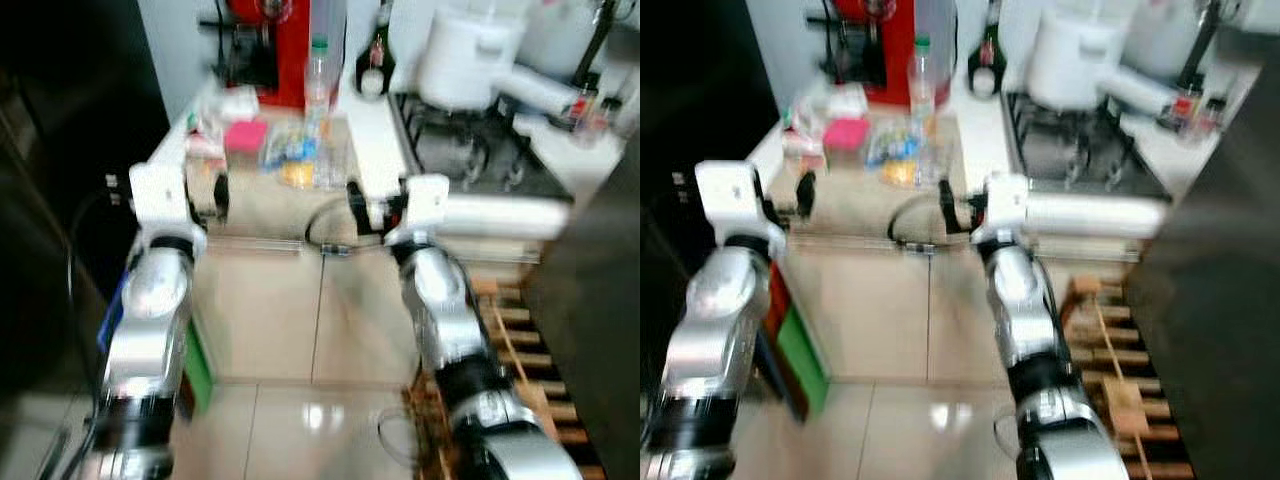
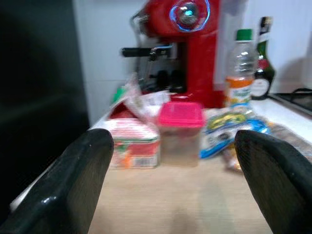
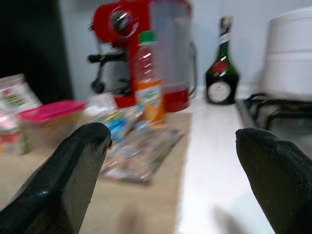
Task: Restocking fridge
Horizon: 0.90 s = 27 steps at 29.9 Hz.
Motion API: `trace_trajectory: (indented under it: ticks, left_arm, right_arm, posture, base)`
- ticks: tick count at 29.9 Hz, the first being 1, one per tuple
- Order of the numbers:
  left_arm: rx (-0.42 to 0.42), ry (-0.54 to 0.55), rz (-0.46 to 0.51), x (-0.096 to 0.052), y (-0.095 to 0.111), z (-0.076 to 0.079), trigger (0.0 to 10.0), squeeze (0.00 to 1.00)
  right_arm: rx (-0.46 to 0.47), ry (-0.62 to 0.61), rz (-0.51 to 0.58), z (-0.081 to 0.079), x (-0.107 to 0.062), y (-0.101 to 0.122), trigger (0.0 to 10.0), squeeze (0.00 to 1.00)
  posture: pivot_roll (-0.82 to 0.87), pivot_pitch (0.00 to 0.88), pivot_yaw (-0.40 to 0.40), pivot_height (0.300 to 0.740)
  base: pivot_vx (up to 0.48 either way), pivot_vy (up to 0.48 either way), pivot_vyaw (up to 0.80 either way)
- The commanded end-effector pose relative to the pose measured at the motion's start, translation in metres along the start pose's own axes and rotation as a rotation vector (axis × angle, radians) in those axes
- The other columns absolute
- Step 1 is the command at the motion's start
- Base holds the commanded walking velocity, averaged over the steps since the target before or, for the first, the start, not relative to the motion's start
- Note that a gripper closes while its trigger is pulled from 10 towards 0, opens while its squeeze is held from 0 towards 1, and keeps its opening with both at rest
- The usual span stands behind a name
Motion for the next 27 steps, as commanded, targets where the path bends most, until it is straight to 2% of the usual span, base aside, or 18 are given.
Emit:
trace_trajectory:
  ticks: [1, 4, 9, 14, 15, 18, 20, 24, 25, 27]
  left_arm:
    - [0.01, -0.047, 0.043, 0.003, 0.012, 0.012, 10.0, 0.0]
    - [0.021, -0.057, 0.069, 0.003, 0.018, 0.013, 10.0, 0.0]
    - [0.046, -0.122, 0.163, 0.005, 0.045, 0.025, 10.0, 0.0]
    - [0.037, -0.146, 0.184, 0.005, 0.052, 0.029, 10.0, 0.0]
    - [0.035, -0.154, 0.201, 0.005, 0.056, 0.031, 10.0, 0.0]
    - [0.035, -0.161, 0.229, 0.004, 0.063, 0.031, 10.0, 0.0]
    - [0.05, -0.161, 0.271, 0.005, 0.076, 0.031, 10.0, 0.0]
    - [0.049, -0.149, 0.277, 0.006, 0.08, 0.029, 10.0, 0.0]
    - [0.048, -0.14, 0.29, 0.007, 0.084, 0.027, 10.0, 0.0]
    - [0.011, -0.129, 0.298, 0.008, 0.088, 0.025, 10.0, 0.0]
  right_arm:
    - [-0.003, -0.033, 0.061, 0.01, 0.007, 0.02, 10.0, 0.0]
    - [-0.003, -0.038, 0.097, 0.01, 0.011, 0.033, 10.0, 0.0]
    - [0.001, -0.031, 0.184, 0.008, 0.024, 0.066, 10.0, 0.0]
    - [0.012, -0.013, 0.208, 0.004, 0.03, 0.079, 10.0, 0.0]
    - [0.016, -0.007, 0.232, 0.001, 0.034, 0.088, 10.0, 0.0]
    - [0.017, -0.004, 0.257, 0.0, 0.038, 0.097, 10.0, 0.0]
    - [0.024, -0.01, 0.295, -0.001, 0.043, 0.11, 10.0, 0.0]
    - [0.038, -0.012, 0.32, 0.0, 0.044, 0.117, 10.0, 0.0]
    - [0.043, -0.006, 0.344, 0.001, 0.046, 0.127, 10.0, 0.0]
    - [0.062, -0.004, 0.352, 0.004, 0.049, 0.134, 10.0, 0.0]
  posture:
    - [0.01, 0.0, -0.008, 0.74]
    - [0.01, 0.0, -0.008, 0.74]
    - [0.01, 0.0, -0.011, 0.74]
    - [0.02, 0.0, -0.011, 0.74]
    - [0.02, 0.0, -0.011, 0.74]
    - [0.02, 0.0, -0.013, 0.74]
    - [0.02, 0.0, -0.013, 0.74]
    - [0.03, 0.0, -0.023, 0.74]
    - [0.04, 0.0, -0.03, 0.74]
    - [0.04, 0.0, -0.032, 0.74]
  base:
    - [0.472, 0.0, 0.0]
    - [0.472, 0.0, 0.0]
    - [0.472, 0.0, 0.0]
    - [0.474, 0.0, 0.0]
    - [0.472, 0.0, 0.0]
    - [0.477, 0.0, 0.0]
    - [0.472, 0.0, 0.0]
    - [0.472, 0.0, 0.0]
    - [0.469, 0.0, 0.0]
    - [0.463, 0.0, 0.0]
Point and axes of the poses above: a point about 5 cm out from each wrist's last joint towards the gripper, its own x axis pointing out of the wrist towards the gripper, its own y axis along the axis of the wrist's last joint, z = x × y, the point moved 5 cm from there along x, pointing out of the wrist towards the gripper, and after that the axes turned 8 degrees about -x, right-handed, at the moved point
